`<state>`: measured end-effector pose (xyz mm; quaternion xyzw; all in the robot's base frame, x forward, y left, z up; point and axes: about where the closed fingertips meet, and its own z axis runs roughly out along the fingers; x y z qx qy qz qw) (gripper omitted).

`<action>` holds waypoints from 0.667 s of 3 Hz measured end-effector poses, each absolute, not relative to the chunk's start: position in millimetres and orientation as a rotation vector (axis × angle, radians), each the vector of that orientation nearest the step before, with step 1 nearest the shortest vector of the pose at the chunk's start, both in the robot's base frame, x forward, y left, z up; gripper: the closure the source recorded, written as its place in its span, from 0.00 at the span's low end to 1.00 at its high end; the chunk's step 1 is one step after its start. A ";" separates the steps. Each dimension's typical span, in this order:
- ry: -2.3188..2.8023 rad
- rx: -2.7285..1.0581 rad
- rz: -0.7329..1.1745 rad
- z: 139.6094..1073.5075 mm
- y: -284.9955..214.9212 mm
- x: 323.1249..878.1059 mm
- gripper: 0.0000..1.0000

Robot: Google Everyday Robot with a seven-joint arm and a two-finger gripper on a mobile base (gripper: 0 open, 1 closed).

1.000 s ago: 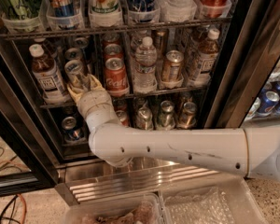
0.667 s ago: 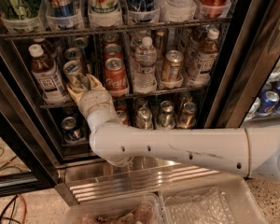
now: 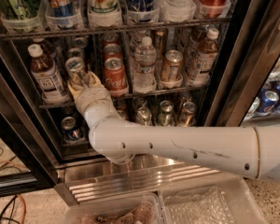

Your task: Pick redbull can from middle shelf of fridge

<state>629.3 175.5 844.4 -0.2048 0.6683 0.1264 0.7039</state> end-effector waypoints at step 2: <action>1.434 -0.569 0.313 894.5 176.5 601.6 1.00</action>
Offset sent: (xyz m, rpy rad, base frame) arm -0.0566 -0.0004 0.0683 -0.0901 -0.0428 0.1862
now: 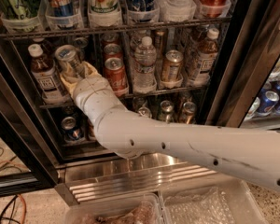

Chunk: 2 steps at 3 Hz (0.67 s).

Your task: Pick redbull can from middle shelf of fridge

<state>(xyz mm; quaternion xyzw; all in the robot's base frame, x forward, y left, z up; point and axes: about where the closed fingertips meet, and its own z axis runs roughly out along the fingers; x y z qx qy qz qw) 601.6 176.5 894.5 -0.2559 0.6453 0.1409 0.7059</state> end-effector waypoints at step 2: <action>1.599 -0.725 0.382 876.4 146.4 531.3 1.00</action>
Offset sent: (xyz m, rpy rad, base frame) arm -0.1246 -0.0505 -0.0308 -0.1995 0.3022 0.2071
